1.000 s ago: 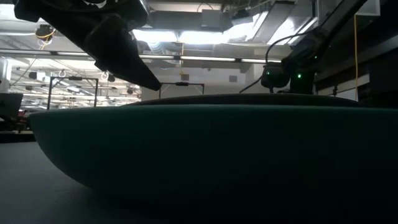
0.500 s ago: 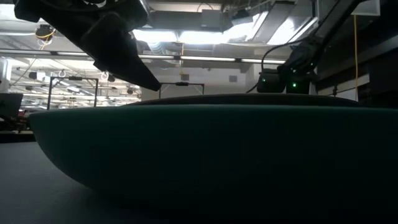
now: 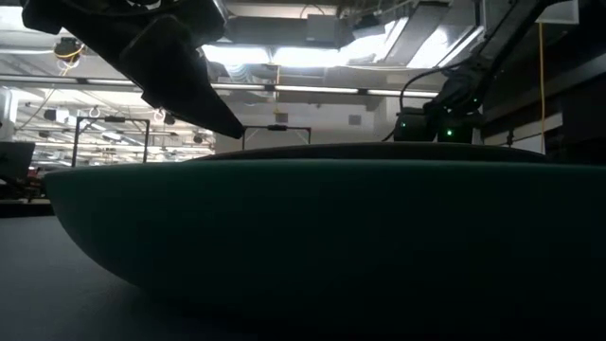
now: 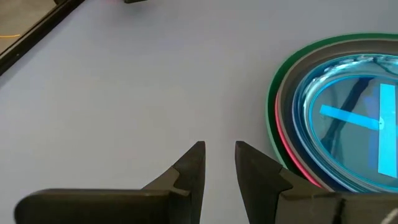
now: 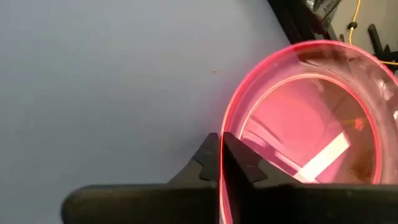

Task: Stack plastic plates
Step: Stack the pink plate on top of the blue plate

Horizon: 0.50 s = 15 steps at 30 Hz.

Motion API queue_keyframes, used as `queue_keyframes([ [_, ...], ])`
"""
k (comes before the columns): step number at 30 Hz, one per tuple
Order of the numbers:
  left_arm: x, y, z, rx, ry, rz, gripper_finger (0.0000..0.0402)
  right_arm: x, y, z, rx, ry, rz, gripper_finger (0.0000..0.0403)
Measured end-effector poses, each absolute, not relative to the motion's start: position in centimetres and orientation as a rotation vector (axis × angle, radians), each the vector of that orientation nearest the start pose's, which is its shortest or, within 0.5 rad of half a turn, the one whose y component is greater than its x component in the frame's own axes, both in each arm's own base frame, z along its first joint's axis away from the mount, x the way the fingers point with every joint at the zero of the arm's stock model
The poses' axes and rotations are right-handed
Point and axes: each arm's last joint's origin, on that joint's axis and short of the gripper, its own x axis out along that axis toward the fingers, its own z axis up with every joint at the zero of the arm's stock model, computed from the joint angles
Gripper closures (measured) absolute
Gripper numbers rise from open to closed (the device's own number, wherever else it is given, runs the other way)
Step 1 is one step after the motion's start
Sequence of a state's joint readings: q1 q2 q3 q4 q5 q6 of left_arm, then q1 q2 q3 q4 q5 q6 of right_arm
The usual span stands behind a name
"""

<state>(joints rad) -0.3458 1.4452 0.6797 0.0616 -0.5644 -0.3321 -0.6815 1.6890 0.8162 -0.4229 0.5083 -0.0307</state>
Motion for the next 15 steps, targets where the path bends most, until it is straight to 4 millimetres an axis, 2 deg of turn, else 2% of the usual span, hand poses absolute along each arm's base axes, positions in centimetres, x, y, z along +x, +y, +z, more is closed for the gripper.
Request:
queue_keyframes([
  [6,26.4,-8.0,17.9,-0.013,0.587,0.307,0.0319,21.6,-17.3,13.0,0.056,1.389,-0.926,0.0402],
  [10,26.3,-8.3,17.9,-0.010,0.587,0.294,0.0319,22.7,-15.2,13.9,0.006,1.373,-0.856,0.0402],
  [15,26.2,-8.8,17.9,-0.005,0.587,0.276,0.0319,24.1,-11.7,16.1,-0.050,1.267,-0.751,0.0402],
])
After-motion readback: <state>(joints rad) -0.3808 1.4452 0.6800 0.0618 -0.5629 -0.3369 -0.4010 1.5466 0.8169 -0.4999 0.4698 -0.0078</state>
